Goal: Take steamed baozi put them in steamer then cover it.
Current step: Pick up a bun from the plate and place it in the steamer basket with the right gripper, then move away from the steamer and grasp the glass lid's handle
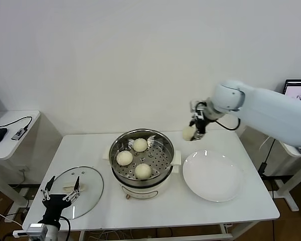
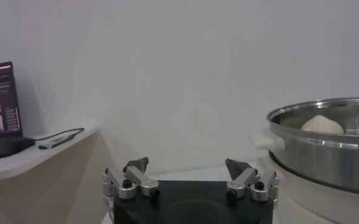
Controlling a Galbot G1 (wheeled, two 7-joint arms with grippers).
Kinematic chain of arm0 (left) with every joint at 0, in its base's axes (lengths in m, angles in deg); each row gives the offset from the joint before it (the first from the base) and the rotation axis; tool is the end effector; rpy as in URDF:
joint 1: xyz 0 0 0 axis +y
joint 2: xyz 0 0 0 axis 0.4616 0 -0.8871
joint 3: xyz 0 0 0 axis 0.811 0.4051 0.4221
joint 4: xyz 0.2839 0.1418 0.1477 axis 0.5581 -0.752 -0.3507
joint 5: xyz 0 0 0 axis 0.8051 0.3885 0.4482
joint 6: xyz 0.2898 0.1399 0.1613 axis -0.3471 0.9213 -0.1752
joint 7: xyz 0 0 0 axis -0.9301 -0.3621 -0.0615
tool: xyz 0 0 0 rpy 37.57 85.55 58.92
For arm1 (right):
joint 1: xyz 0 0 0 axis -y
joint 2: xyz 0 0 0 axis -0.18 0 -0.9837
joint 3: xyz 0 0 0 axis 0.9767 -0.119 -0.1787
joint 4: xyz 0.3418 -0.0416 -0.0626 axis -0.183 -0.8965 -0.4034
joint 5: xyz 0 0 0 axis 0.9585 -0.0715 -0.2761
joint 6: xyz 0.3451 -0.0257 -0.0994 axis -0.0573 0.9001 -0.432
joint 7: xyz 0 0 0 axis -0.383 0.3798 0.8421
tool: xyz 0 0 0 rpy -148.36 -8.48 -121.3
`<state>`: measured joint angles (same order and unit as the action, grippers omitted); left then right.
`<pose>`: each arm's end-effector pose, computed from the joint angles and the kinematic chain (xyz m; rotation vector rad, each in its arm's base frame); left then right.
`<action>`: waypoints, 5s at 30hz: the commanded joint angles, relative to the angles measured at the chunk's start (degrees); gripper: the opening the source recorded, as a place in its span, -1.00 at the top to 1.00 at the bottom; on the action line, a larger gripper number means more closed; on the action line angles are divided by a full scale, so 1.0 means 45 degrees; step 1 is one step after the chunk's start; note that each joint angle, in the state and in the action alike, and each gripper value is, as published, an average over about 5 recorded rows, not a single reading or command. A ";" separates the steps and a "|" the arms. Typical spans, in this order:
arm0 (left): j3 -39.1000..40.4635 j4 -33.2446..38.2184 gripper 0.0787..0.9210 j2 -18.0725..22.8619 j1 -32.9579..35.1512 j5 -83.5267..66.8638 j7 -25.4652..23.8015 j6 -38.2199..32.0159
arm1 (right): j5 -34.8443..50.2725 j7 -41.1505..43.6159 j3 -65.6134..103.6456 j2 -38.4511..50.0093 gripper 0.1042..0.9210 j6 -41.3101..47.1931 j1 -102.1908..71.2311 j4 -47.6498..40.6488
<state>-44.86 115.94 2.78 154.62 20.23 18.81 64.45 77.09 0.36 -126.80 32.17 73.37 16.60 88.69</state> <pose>0.1595 0.1184 -0.3088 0.1055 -3.0410 -0.2472 0.5336 0.0216 -0.0124 1.2348 -1.6078 1.3808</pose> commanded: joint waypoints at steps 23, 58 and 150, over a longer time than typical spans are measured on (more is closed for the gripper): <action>-0.0213 0.0244 -0.77 0.0223 0.0315 0.0026 0.0006 -0.0073 | 0.0942 -0.1202 -0.0643 -0.3936 -0.24 0.1568 -0.2070 -0.2019; -0.0359 -0.0155 -0.77 0.0239 0.0028 -0.0166 -0.0183 -0.0222 | 0.0121 -0.4349 0.4924 0.1072 -0.76 -0.0696 -0.5624 0.2458; 0.0563 -0.7898 -0.77 -0.1504 -0.4629 1.9231 0.1375 -0.2226 | -0.6387 -1.0105 2.7880 -0.6664 -0.76 -1.0492 -2.7539 0.4750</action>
<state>-43.12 82.83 -3.93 136.30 106.20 25.05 54.34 48.72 -45.05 -1.34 2.39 26.33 -106.99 110.07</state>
